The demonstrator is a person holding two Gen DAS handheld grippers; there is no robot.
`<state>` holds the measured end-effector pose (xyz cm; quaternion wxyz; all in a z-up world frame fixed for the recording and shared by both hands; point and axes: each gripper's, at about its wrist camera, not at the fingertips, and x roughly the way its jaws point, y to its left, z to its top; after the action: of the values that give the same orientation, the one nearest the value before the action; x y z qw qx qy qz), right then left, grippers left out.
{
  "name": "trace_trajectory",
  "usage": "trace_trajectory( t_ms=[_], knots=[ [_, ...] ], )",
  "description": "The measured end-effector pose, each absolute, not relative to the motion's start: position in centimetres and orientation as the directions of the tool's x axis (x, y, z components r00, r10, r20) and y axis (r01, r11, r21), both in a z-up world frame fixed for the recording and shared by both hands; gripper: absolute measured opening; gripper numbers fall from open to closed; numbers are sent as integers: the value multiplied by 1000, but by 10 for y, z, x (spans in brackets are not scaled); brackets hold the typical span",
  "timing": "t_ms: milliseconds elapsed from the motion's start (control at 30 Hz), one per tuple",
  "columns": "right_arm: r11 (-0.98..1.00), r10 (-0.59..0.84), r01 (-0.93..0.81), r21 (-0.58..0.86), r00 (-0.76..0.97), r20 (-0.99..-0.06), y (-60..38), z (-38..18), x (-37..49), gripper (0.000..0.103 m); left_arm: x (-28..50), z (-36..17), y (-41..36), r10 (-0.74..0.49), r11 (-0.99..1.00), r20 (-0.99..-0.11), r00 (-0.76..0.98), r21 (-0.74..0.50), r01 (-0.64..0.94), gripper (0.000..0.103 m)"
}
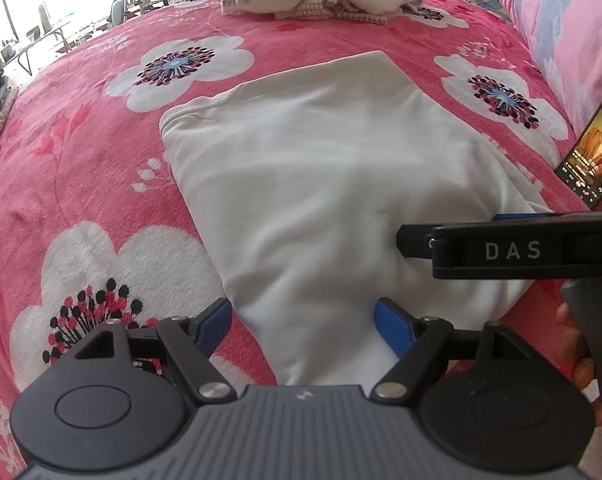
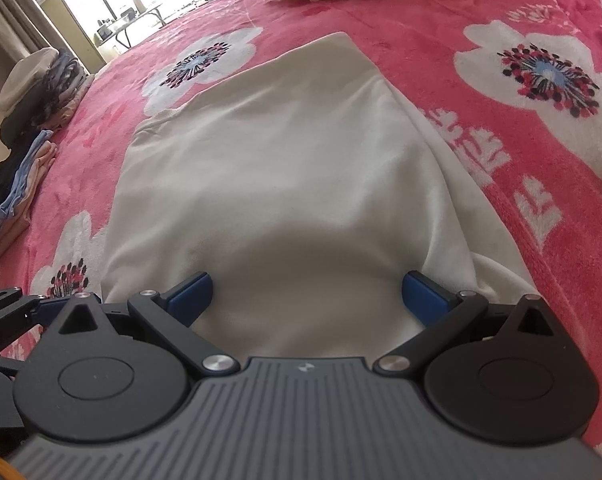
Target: Fold clothes
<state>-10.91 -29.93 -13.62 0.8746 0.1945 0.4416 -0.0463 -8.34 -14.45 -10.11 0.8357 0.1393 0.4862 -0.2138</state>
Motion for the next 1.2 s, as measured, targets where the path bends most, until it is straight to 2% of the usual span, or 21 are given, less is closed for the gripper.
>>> trace_trajectory(
  t_ms=[767,1200],
  knots=[
    [891,130,297,344,560,-819,-306,-138,-104,102,-81,-102,-141,-223,876,-875,430,13,482,81],
    [907,170,230,353,568,-805,-309,-139,-107,102,-80,-103,-141,-221,876,-876,429,15,482,81]
  ],
)
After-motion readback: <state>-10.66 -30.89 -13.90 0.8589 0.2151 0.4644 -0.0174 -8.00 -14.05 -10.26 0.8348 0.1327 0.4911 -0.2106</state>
